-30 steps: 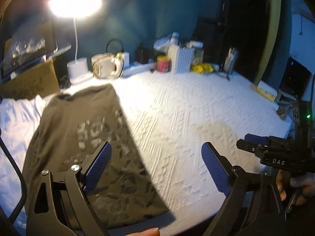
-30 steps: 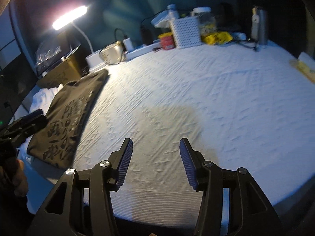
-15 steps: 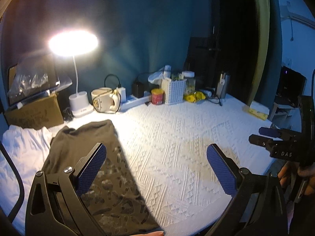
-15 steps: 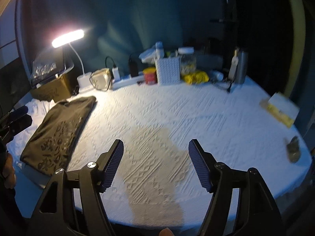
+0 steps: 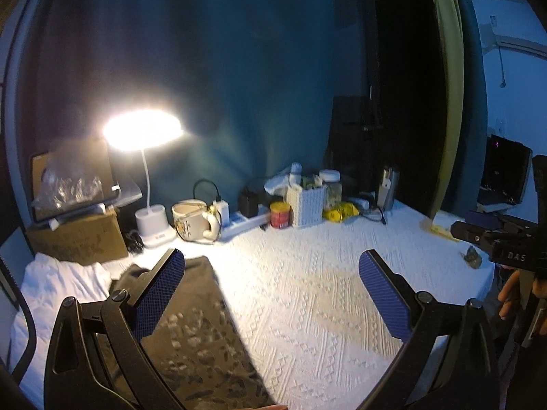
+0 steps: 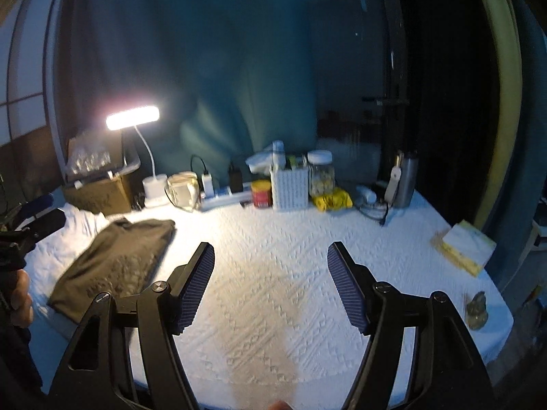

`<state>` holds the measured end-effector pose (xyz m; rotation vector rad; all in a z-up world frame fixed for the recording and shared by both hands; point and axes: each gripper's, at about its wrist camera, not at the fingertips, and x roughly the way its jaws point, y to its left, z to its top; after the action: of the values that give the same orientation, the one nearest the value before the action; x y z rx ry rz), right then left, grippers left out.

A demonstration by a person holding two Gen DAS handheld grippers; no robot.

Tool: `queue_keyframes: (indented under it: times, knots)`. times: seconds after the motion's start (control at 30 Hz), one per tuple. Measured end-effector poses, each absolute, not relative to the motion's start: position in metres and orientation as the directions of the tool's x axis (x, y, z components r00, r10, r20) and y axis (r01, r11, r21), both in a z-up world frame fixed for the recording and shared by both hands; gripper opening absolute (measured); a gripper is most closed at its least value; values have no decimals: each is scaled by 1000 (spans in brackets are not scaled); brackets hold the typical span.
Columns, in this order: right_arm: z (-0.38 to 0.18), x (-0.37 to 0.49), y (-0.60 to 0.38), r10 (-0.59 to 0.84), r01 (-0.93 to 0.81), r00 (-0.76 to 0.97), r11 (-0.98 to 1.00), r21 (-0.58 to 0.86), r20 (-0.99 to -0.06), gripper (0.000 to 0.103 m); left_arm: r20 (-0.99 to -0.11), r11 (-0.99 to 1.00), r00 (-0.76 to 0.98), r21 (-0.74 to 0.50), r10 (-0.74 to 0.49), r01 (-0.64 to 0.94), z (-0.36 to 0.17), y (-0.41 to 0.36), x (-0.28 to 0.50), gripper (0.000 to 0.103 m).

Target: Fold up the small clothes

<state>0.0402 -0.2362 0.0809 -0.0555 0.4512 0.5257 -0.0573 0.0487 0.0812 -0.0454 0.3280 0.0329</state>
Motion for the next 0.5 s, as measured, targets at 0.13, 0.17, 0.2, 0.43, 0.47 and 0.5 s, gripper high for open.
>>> queue_keyframes:
  times: [0.13,0.17,0.2,0.43,0.47,0.5]
  knots:
    - [99,29,-235,498,-518,780,854,56,-379,72,-286,999,958,-37,27,-39,91,51,-64,101]
    - [103,26,-235,499,-519,784,853,52,-369,72,-277,998,960,-37,29,-41,94,52,-66,101]
    - [108,24,-234,499,-520,789,853,45,-358,72,-270,998,962,-36,32,-44,96,53,-68,101]
    - [136,9,-229,499,-521,814,853,5,-296,72,-213,994,974,-55,79,-93,115,67,-86,101]
    - [141,7,-228,501,-523,818,852,-2,-285,72,-203,993,975,-55,88,-101,119,70,-88,101]
    - [145,4,-227,502,-524,822,852,-10,-270,72,-194,993,976,-52,94,-106,121,71,-91,101]
